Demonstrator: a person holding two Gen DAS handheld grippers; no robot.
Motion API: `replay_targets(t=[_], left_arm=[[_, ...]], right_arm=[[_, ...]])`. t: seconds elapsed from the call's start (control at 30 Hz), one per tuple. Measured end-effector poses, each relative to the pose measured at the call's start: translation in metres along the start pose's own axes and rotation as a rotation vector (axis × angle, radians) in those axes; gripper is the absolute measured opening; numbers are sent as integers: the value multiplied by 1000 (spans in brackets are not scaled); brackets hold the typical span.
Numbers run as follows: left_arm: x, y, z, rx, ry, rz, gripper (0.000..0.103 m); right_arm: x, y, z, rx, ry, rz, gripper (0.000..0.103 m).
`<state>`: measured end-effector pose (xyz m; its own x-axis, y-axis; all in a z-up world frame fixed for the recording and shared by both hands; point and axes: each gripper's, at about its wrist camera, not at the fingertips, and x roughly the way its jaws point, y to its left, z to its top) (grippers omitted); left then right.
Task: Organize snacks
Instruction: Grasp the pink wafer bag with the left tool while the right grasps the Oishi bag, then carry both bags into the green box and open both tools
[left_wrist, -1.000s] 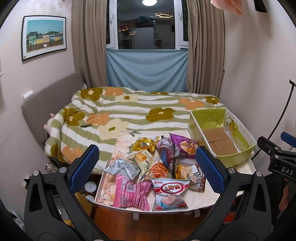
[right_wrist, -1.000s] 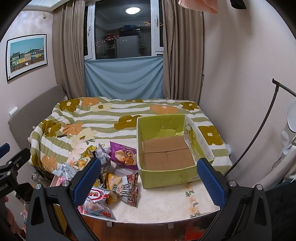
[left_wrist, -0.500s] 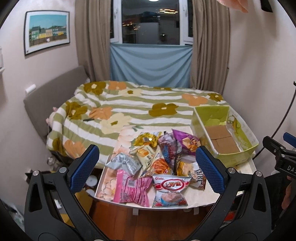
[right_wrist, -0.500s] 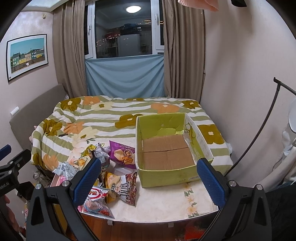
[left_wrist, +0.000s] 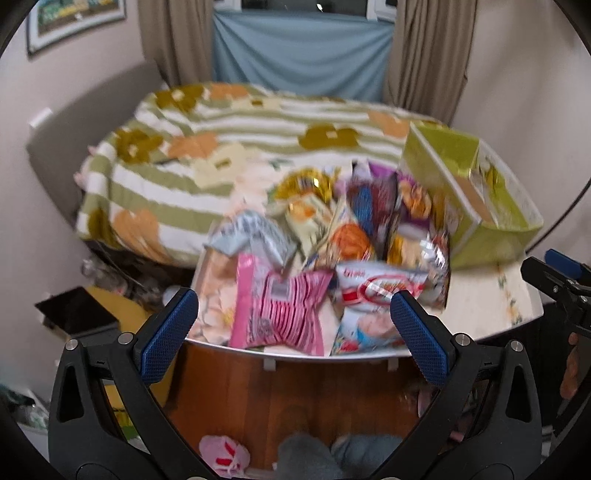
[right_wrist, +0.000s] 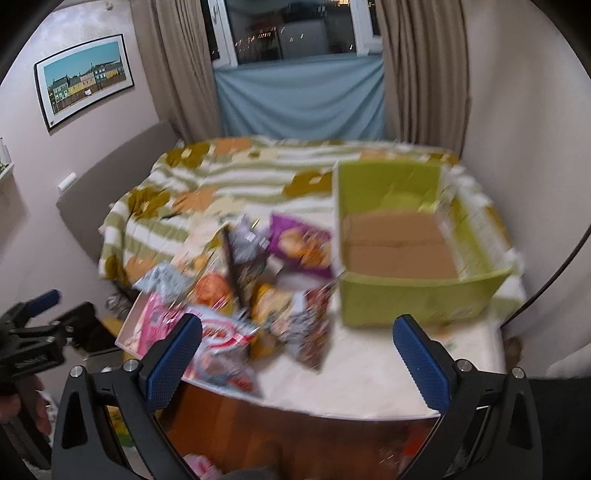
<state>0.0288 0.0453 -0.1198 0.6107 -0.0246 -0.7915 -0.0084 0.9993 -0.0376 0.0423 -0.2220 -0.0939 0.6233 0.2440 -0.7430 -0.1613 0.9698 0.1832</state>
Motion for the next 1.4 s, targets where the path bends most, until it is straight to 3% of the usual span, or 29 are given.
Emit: replay_targets(t=[0.2, 0.57, 0.8, 0.97, 1.0, 1.13, 1.33, 1.4], left_arm=[[71, 28, -7, 14, 120, -75, 103], [158, 47, -12, 56, 258, -174, 103], [184, 38, -12, 85, 294, -203, 103], [195, 35, -11, 83, 302, -235, 103], [196, 35, -11, 85, 302, -241, 100], [202, 33, -13, 75, 325, -285, 73], [196, 28, -16, 93, 311, -264, 70], [194, 28, -16, 98, 307, -257, 70]], right_arm=[[45, 24, -19, 30, 92, 32, 103], [121, 67, -41, 30, 203, 3, 103], [152, 76, -46, 18, 274, -5, 85], [161, 73, -50, 25, 301, -14, 83], [161, 72, -50, 25, 304, -16, 83], [163, 69, -51, 39, 314, -14, 81], [162, 64, -55, 50, 317, 6, 68], [163, 64, -57, 50, 320, 17, 58]])
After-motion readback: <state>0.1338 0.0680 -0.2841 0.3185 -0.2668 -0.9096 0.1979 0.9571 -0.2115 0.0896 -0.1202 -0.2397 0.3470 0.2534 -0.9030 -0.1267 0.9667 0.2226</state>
